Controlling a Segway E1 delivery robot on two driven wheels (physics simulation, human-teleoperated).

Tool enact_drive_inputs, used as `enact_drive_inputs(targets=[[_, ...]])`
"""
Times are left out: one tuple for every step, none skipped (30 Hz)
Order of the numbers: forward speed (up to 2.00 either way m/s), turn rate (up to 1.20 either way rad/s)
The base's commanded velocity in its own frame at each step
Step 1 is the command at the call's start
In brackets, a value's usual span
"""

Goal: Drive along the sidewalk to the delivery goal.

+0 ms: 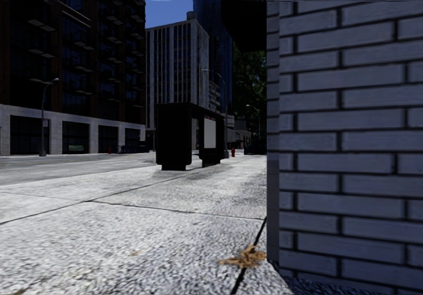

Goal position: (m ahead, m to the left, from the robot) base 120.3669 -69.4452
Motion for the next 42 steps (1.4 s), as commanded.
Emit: enact_drive_inputs(targets=[[1.32, 0.47], [1.32, 0.47], [1.32, 0.47], [1.32, 0.47], [1.32, 0.47], [1.32, 0.47], [1.32, 0.47], [1.32, 0.47], [1.32, 0.47], [1.32, 0.47], [1.32, 0.47], [1.32, 0.47], [1.32, 0.47], [1.32, 0.47], [1.32, 0.47], [1.32, 0.47], [1.32, 0.47], [1.32, 0.47], [1.32, 0.47], [1.32, 0.36], [1.32, 0.36], [1.32, 0.15], [1.32, 0.00], [1.32, 0.00], [1.32, 0.00], [1.32, 0.00], [1.32, 0.00], [1.32, 0.00], [1.32, -0.02], [1.32, -0.17], [1.32, -0.17], [1.40, -0.29], [2.00, -0.35], [2.00, -0.36], [2.00, -0.36], [2.00, -0.37], [2.00, -0.37], [2.00, -0.37], [2.00, -0.38], [2.00, -0.38], [2.00, -0.39], [2.00, -0.42]])
